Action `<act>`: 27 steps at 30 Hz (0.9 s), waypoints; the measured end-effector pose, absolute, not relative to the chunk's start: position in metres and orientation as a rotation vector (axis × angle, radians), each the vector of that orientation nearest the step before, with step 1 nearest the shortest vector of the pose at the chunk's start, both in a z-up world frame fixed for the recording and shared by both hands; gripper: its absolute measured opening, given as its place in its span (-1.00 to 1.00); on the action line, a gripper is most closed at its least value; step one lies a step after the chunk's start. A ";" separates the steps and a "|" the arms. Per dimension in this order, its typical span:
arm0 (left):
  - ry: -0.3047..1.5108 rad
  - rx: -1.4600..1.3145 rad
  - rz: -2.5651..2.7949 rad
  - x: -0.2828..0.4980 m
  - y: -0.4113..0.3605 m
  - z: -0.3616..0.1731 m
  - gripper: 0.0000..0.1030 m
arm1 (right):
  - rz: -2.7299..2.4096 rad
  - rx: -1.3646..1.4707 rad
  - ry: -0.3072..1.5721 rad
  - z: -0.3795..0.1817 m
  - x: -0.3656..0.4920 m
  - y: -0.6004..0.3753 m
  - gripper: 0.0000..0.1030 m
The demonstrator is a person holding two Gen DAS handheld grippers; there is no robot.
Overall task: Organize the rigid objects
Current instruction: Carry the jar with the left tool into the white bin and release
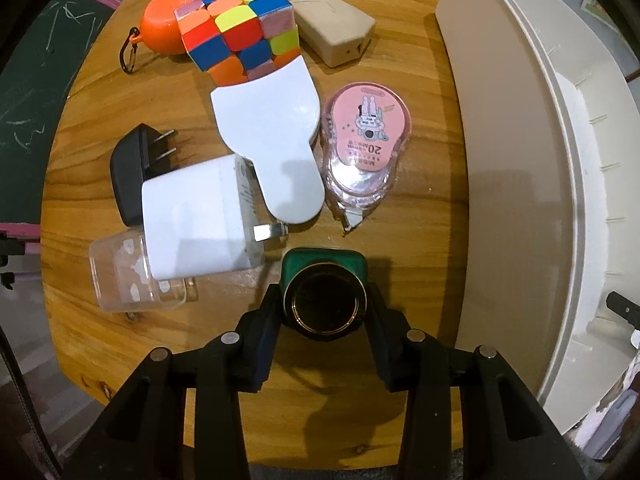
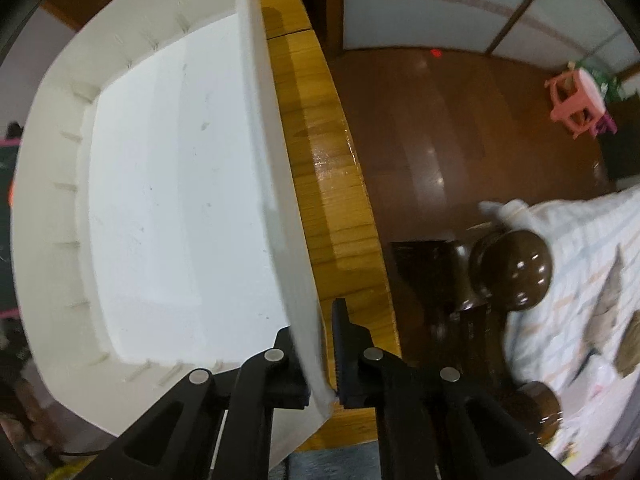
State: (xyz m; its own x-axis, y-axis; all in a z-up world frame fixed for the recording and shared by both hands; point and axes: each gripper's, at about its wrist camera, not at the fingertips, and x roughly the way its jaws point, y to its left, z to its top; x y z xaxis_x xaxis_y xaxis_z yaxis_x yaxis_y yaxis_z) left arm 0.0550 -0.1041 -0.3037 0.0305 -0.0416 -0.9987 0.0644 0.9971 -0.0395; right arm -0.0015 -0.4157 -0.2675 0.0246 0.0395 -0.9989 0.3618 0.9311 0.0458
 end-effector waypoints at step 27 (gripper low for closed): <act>1.288 0.023 -0.097 0.035 -0.126 -0.120 -0.15 | -0.169 0.351 1.537 -0.270 -0.002 -0.418 -0.87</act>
State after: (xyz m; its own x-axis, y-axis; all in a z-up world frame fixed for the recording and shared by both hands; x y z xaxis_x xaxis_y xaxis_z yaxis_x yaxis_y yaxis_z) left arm 0.0348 -0.1259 -0.1205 0.2760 -0.0592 -0.9593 0.0848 0.9957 -0.0370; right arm -0.0023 -0.4177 -0.2701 0.0347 0.1115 -0.9932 0.3244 0.9387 0.1167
